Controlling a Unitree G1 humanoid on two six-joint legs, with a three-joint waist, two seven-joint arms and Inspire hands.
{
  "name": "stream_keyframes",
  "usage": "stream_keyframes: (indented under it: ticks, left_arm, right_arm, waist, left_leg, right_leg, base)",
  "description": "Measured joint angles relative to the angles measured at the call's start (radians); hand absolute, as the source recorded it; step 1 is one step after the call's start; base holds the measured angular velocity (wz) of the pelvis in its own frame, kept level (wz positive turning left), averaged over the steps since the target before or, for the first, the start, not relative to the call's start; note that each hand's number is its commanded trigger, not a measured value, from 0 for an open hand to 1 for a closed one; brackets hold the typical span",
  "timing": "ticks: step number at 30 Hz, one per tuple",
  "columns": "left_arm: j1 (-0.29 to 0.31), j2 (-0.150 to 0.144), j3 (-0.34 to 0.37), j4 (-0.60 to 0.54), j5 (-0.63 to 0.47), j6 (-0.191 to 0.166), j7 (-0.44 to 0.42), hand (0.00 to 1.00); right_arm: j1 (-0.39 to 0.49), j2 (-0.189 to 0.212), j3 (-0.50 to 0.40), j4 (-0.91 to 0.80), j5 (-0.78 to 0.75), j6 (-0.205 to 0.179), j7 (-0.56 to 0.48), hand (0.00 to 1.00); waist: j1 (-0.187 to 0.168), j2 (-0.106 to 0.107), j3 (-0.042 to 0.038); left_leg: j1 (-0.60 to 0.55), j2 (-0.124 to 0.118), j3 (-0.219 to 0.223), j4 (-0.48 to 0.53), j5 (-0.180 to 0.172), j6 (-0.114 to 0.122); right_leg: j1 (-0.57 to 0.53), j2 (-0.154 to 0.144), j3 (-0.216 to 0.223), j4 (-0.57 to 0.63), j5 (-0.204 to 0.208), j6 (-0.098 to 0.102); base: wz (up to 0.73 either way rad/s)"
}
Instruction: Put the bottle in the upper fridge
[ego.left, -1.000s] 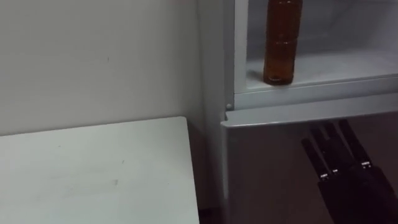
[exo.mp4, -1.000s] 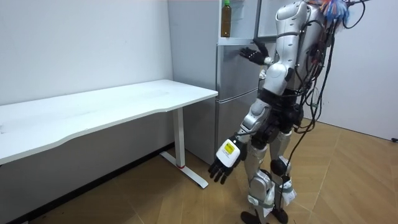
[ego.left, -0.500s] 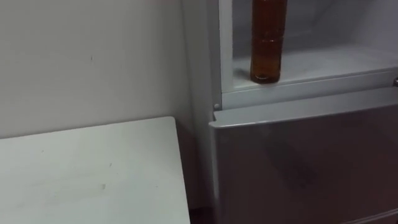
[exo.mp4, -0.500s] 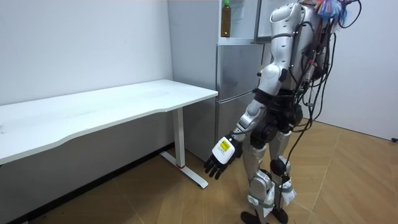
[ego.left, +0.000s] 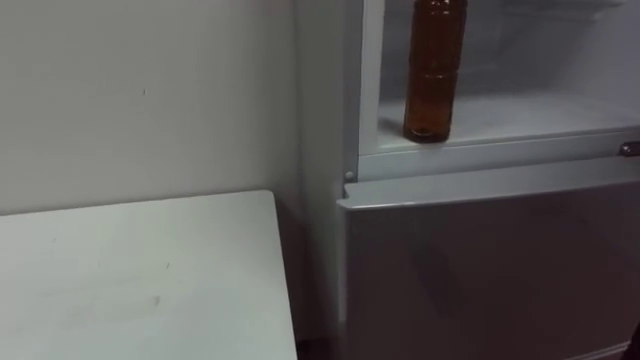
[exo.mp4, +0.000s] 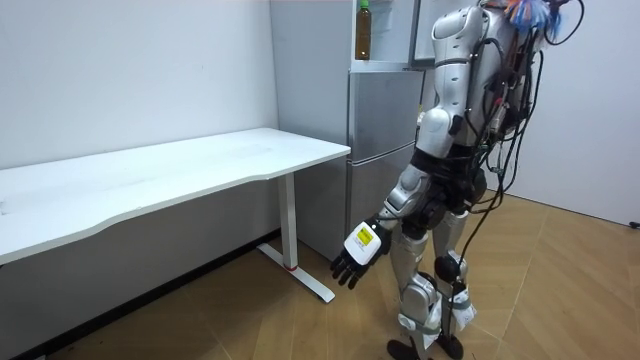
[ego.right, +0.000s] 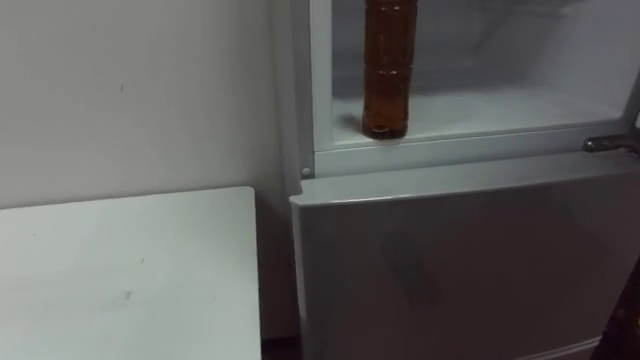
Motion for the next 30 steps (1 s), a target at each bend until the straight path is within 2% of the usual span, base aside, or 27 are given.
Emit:
stream_keyframes:
  ticks: [8, 11, 14, 15, 16, 18, 20, 22, 27, 30]
  left_arm:
    - [0.026, 0.023, 0.038, -0.002, 0.001, 0.005, 0.012, 0.0]
    - [0.032, 0.03, 0.082, -0.013, 0.007, 0.005, 0.01, 0.0]
    - [0.032, 0.04, 0.134, -0.022, 0.038, 0.006, 0.01, 0.0]
    - [0.032, 0.043, 0.147, -0.023, 0.04, 0.006, 0.011, 0.0]
    - [0.032, 0.05, 0.151, -0.024, 0.036, 0.007, 0.011, 0.0]
    - [0.032, 0.056, 0.152, -0.04, 0.033, 0.016, 0.01, 0.0]
    - [0.036, 0.056, 0.152, -0.049, 0.035, 0.016, 0.01, 0.0]
    - [0.032, 0.056, 0.151, -0.048, 0.034, 0.014, 0.01, 0.0]
    - [0.037, 0.056, 0.159, -0.05, 0.044, 0.011, 0.011, 0.0]
    - [0.046, 0.056, 0.173, -0.056, 0.043, 0.012, 0.011, 0.0]
  right_arm:
    - [-0.009, -0.002, -0.179, 0.025, -0.042, 0.005, -0.223, 0.0]
    - [-0.029, -0.015, -0.266, 0.015, -0.041, 0.006, -0.317, 0.0]
    - [-0.038, -0.06, -0.33, -0.001, -0.046, 0.004, -0.402, 0.0]
    - [-0.041, -0.087, -0.345, -0.003, -0.057, 0.002, -0.434, 0.0]
    - [-0.043, -0.115, -0.358, -0.003, -0.064, 0.0, -0.461, 0.0]
    - [-0.053, -0.138, -0.393, -0.031, -0.079, -0.005, -0.514, 0.0]
    - [-0.062, -0.158, -0.417, -0.08, -0.081, -0.019, -0.558, 0.0]
    - [-0.085, -0.195, -0.426, -0.086, -0.121, -0.035, -0.604, 0.0]
    - [-0.094, -0.205, -0.5, -0.231, -0.195, -0.042, -0.731, 0.0]
    - [-0.119, -0.257, -0.524, -0.257, -0.201, -0.047, -0.791, 0.0]
  waist:
    - [-0.057, -0.031, 0.0011]
    - [-0.071, -0.045, 0.0038]
    - [-0.077, -0.058, 0.0037]
    - [-0.078, -0.061, 0.004]
    - [-0.079, -0.065, 0.0036]
    - [-0.083, -0.074, 0.0013]
    - [-0.092, -0.073, 0.0024]
    - [-0.097, -0.078, 0.0011]
    - [-0.099, -0.088, 0.0011]
    - [-0.102, -0.104, 0.0053]
  left_leg:
    - [0.007, 0.0, -0.002, -0.003, -0.001, -0.003]
    - [0.003, 0.0, -0.001, -0.003, -0.002, -0.003]
    - [0.002, -0.002, 0.0, -0.004, -0.002, -0.003]
    - [0.002, -0.003, 0.0, -0.005, -0.002, -0.003]
    - [0.002, -0.003, 0.0, -0.005, -0.002, -0.003]
    - [0.002, -0.002, 0.0, -0.005, -0.002, -0.003]
    - [0.006, -0.002, 0.001, -0.005, -0.002, -0.003]
    - [0.006, -0.002, 0.002, -0.005, -0.002, -0.003]
    - [0.001, 0.0, 0.006, -0.009, -0.001, -0.005]
    - [-0.001, 0.0, 0.007, -0.009, -0.001, -0.005]
  right_leg:
    - [-0.004, 0.001, 0.005, 0.015, -0.012, -0.003]
    - [-0.004, 0.0, 0.005, 0.016, -0.014, -0.002]
    - [-0.007, 0.0, 0.008, 0.018, -0.015, -0.001]
    - [-0.007, -0.001, 0.008, 0.018, -0.016, 0.0]
    - [-0.007, 0.0, 0.008, 0.018, -0.016, 0.0]
    - [-0.007, 0.0, 0.01, 0.018, -0.016, 0.0]
    - [-0.007, 0.001, 0.01, 0.017, -0.016, 0.0]
    - [-0.006, 0.001, 0.01, 0.018, -0.016, 0.0]
    - [-0.02, 0.005, 0.022, 0.022, -0.017, -0.002]
    - [-0.023, 0.007, 0.031, 0.022, -0.017, -0.002]
  base:
    - [0.0]
    - [0.0]
    - [0.0]
    - [0.0]
    - [0.0]
    - [0.0]
    - [0.0]
    - [0.0]
    - [-0.03]
    - [-0.05]
